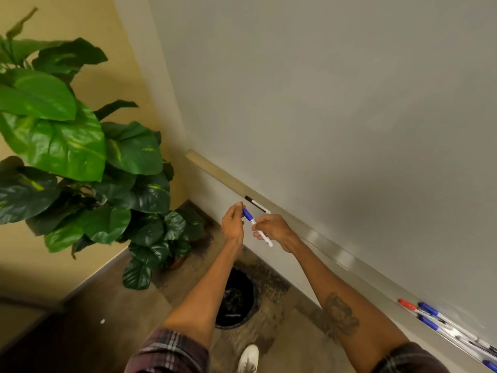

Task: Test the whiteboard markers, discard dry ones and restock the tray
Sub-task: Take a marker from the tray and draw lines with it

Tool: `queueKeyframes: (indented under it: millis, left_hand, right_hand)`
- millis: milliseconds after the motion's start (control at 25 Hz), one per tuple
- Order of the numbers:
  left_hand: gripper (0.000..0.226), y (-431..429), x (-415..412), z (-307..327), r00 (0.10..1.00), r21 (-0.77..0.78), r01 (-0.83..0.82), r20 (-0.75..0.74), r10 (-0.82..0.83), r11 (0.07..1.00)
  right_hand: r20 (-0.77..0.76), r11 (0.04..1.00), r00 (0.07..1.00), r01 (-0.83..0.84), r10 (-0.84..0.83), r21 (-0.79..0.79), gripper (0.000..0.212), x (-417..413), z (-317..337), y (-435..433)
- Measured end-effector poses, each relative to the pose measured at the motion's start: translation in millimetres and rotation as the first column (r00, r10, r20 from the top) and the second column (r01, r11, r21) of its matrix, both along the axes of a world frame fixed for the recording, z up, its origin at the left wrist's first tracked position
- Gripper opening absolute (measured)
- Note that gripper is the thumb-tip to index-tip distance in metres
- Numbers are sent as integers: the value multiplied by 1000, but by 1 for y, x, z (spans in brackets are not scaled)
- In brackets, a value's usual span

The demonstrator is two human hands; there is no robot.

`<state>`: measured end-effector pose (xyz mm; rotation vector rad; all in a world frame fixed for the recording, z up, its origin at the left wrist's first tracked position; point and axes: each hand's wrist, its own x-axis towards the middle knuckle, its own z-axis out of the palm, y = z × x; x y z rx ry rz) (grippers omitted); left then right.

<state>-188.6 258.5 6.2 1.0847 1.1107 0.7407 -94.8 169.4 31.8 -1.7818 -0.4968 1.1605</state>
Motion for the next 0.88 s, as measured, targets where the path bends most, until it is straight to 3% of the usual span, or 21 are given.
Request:
queueKeyframes:
  millis: [200, 400, 600, 880]
  left_hand:
    - [23, 17, -50, -54, 927, -75, 116, -349, -135, 990]
    - [23, 23, -89, -86, 868, -224, 201, -411, -280, 954]
    - [22, 34, -98, -99, 860, -211, 167, -447, -247, 963]
    - [21, 13, -57, -84, 854, -185, 266, -411, -320, 946]
  right_hand:
    - [157, 937, 969, -133, 191, -323, 13, -30, -77, 6]
    - [229, 790, 855, -283, 465, -544, 20, -60, -119, 16]
    - [325, 759, 746, -355, 582, -545, 31, -68, -114, 34]
    - [423, 874, 819, -182, 388, -450, 21, -32, -101, -2]
